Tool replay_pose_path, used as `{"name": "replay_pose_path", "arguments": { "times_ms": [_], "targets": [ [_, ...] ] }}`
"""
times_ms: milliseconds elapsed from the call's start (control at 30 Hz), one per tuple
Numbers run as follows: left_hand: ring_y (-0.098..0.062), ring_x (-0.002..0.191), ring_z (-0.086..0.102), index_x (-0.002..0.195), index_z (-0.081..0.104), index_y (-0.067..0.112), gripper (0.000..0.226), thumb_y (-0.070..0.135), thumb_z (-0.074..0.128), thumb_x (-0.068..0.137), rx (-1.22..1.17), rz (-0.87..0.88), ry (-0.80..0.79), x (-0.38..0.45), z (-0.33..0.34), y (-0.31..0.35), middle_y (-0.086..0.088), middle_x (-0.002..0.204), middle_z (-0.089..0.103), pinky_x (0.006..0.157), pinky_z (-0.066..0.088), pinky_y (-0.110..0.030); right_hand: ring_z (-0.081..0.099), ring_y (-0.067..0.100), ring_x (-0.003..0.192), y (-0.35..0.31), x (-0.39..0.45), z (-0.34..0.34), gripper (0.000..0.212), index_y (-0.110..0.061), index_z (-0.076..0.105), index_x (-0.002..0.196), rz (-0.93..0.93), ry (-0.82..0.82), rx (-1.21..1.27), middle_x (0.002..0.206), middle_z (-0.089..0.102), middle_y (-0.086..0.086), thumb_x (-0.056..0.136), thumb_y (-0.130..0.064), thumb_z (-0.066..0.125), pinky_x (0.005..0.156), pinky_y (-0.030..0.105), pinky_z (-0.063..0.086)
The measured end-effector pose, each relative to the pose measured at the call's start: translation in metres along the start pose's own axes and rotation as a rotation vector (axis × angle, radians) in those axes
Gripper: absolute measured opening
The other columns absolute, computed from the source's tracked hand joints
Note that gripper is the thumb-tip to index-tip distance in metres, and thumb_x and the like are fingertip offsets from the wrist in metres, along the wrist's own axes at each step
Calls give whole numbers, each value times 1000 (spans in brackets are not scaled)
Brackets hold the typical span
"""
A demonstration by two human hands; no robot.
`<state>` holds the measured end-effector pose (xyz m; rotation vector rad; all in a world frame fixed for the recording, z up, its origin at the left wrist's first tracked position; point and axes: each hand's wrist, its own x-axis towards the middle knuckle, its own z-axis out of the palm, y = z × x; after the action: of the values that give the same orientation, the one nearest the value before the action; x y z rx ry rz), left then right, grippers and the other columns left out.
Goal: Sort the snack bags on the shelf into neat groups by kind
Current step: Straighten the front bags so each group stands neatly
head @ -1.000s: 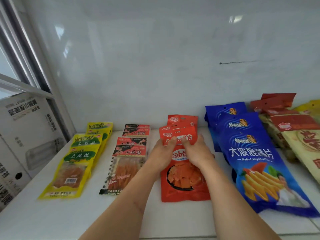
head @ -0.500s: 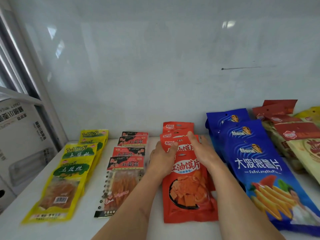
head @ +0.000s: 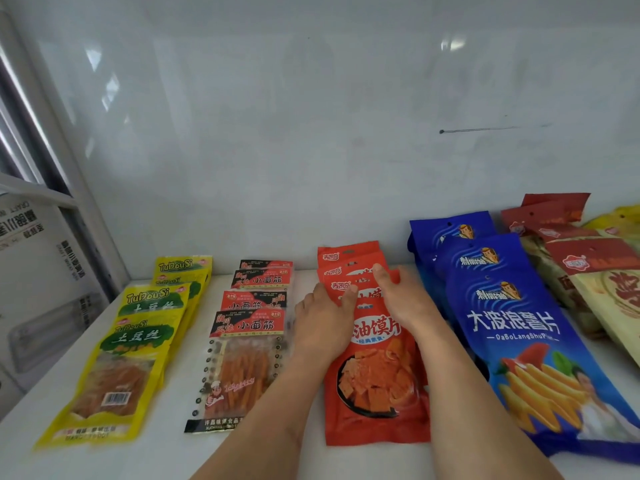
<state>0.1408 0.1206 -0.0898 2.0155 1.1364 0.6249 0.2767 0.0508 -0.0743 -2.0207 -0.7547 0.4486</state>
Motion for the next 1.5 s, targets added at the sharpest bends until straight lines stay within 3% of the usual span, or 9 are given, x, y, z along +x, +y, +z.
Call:
{"name": "replay_pose_path", "arguments": {
  "times_ms": [133, 300, 400, 500, 700, 967, 1100, 1300, 1500],
  "targets": [
    [-28, 130, 50, 142, 45, 18, 74, 73, 33, 94, 80, -4, -23, -9, -5, 7, -8, 137, 57, 111, 42, -48, 72, 19, 92, -1, -3, 0, 75, -30, 55, 125, 32, 0, -64, 108, 72, -4, 80, -87, 33, 86, 44, 60],
    [-29, 137, 44, 151, 36, 15, 75, 67, 41, 96, 40, -5, -22, -15, -11, 12, -10, 147, 47, 113, 41, -51, 66, 28, 111, 8, 13, 0, 136, -30, 42, 143, 79, -11, -77, 133, 62, 4, 35, -110, 19, 91, 50, 57],
    [-29, 152, 21, 158, 22, 13, 79, 60, 45, 99, 136, 92, -13, -37, -24, 17, -10, 163, 25, 123, 24, -46, 38, 33, 144, -17, -3, -7, 112, -24, 19, 159, 51, 15, -156, 161, 32, 10, 72, -94, 35, 112, 54, 40],
    [-26, 157, -4, 162, 6, 25, 80, 64, 35, 100, 380, 199, -86, -74, -29, 16, -2, 171, 1, 126, 6, -46, 27, 33, 148, -36, 3, -12, 84, -25, 18, 159, -57, 20, -281, 164, 23, 8, 93, -74, 34, 116, 54, 32],
    [-29, 155, -19, 161, 3, 41, 86, 85, 11, 86, 672, 280, -262, -106, -12, 2, 5, 170, -12, 124, -2, -54, 38, 30, 143, -48, 23, -7, 77, -33, 25, 157, -136, -194, -447, 166, 18, 1, 93, -75, 29, 111, 48, 40],
    [-33, 154, -20, 160, 2, 41, 93, 86, 0, 79, 695, 316, -248, -96, -15, 3, 3, 170, -15, 125, -2, -52, 63, 24, 116, -39, 22, -1, 75, -29, 46, 147, -94, -333, -426, 142, 56, 4, 93, -77, 25, 103, 43, 49],
    [-33, 154, -21, 160, 1, 42, 81, 77, 12, 88, 649, 263, -275, -91, -10, 2, 4, 170, -15, 125, -3, -53, 70, 20, 100, -41, 26, -5, 76, -31, 50, 143, -62, -395, -403, 127, 66, 2, 90, -80, 26, 98, 42, 53],
    [-32, 155, -17, 161, 1, 42, 72, 71, 22, 98, 611, 240, -300, -87, -6, -3, 4, 170, -14, 125, -3, -51, 51, 29, 132, -24, 29, 7, 82, -31, 36, 154, -90, -294, -540, 155, 40, 5, 89, -81, 26, 110, 46, 42],
    [-33, 156, -14, 161, 1, 41, 72, 71, 21, 98, 613, 254, -304, -88, -8, -3, 3, 170, -13, 126, -1, -52, 48, 30, 134, -18, 21, 12, 81, -33, 38, 152, -91, -200, -555, 155, 39, 4, 88, -82, 29, 111, 53, 40]
  ]
}}
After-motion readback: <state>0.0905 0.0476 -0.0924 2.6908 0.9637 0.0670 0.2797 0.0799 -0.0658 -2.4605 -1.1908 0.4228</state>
